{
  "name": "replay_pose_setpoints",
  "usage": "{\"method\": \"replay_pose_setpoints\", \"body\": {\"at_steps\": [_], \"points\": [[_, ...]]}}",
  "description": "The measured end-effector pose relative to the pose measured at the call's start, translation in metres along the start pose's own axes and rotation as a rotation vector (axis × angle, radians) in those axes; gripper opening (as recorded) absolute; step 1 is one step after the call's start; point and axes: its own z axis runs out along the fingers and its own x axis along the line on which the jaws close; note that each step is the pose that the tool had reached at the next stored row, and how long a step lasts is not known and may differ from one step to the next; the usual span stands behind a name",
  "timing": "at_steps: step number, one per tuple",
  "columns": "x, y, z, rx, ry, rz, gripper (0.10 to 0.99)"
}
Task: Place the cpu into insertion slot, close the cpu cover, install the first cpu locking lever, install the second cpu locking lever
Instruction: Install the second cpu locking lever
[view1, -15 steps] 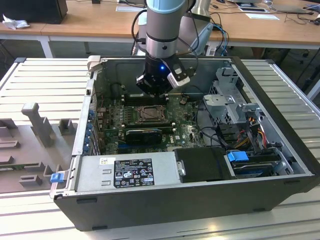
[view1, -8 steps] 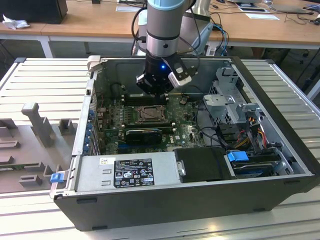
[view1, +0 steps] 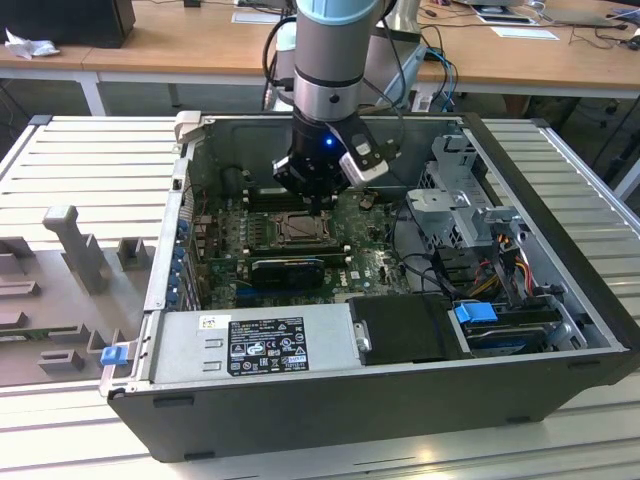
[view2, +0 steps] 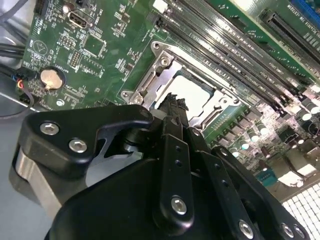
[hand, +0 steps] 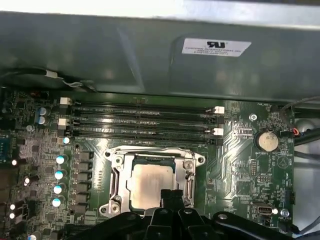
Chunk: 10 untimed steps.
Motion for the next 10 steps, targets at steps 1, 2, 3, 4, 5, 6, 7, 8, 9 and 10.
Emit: {"method": "replay_pose_setpoints", "body": {"at_steps": [1, 2, 3, 4, 5, 6, 7, 8, 9, 10], "points": [[0.0, -0.001, -0.0001, 0.0, 0.0, 0.0, 0.106], [0.0002, -0.0025, -0.0002, 0.0, 0.0, 0.0, 0.106], [0.0003, -0.005, -0.0003, 0.0, -0.0001, 0.0, 0.106], [0.0004, -0.0071, -0.0004, 0.0, 0.0, 0.0, 0.106], [0.0008, -0.0128, -0.0004, 0.0, 0.0001, 0.0, 0.106], [0.001, -0.0179, -0.0003, 0.0, 0.0009, 0.0, 0.106], [0.0012, -0.0211, 0.0003, 0.0, 0.0037, 0.0, 0.106], [0.0016, -0.0265, 0.0016, -0.003, 0.0175, 0.001, 0.106], [0.0018, -0.0312, 0.0017, -0.017, 0.0253, 0.002, 0.106], [0.0021, -0.0355, 0.0017, -0.026, 0.0253, 0.002, 0.106]]}}
